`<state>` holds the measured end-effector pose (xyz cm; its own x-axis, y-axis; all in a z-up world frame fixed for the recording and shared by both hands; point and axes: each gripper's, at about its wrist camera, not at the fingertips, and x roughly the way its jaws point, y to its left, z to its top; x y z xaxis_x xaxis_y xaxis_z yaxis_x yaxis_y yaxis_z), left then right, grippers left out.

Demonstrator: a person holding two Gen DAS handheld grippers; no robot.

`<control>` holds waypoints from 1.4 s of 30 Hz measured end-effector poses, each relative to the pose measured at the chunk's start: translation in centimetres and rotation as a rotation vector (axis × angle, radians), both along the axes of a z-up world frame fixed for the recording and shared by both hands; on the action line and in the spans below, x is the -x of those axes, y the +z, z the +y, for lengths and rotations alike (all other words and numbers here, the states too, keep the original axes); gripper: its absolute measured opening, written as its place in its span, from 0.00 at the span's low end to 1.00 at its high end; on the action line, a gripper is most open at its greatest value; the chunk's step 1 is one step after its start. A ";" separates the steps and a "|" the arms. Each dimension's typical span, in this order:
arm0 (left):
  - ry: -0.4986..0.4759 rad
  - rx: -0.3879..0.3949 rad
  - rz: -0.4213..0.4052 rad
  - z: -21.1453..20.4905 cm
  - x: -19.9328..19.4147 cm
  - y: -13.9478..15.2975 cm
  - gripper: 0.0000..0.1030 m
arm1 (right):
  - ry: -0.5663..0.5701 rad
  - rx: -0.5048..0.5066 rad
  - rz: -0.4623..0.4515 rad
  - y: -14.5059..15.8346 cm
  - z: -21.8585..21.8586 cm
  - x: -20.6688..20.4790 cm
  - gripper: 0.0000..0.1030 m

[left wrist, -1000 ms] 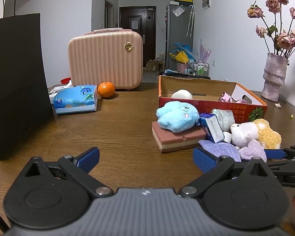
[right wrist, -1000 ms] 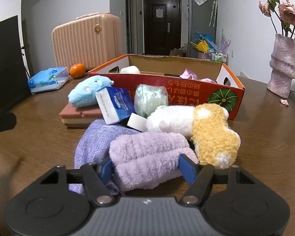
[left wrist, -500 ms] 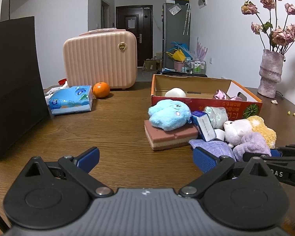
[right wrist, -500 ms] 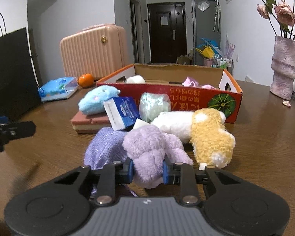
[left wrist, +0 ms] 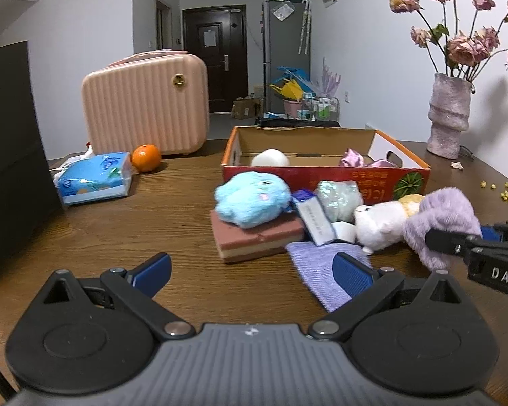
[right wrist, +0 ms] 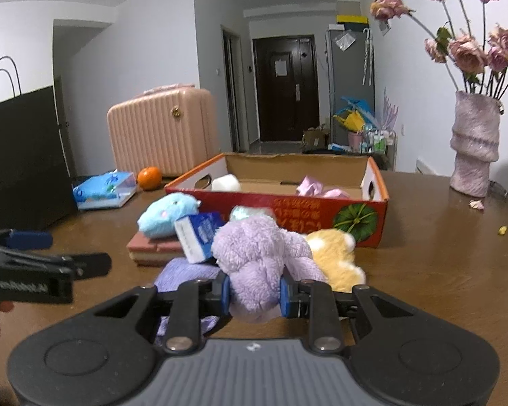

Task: Organize soft objects
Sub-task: 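Lift the lilac plush with the right tool while the left tool grasps the purple pouch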

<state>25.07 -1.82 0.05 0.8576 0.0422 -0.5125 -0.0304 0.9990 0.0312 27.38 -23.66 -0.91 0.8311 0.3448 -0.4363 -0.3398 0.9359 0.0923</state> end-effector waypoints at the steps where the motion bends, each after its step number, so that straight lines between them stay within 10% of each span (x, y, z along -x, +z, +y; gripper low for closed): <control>1: -0.005 -0.001 0.002 -0.4 -0.2 0.0 1.00 | -0.004 -0.002 -0.005 0.1 -0.3 0.0 0.25; 42: -0.027 -0.085 0.190 -7.9 -8.8 -6.7 1.00 | -0.128 -0.093 -0.033 -2.2 -6.9 -3.8 0.26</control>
<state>33.85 -9.73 -6.63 0.7470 0.0703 -0.6611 0.0110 0.9930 0.1180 31.14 -30.57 -3.13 0.8841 0.2733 -0.3790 -0.2230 0.9596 0.1716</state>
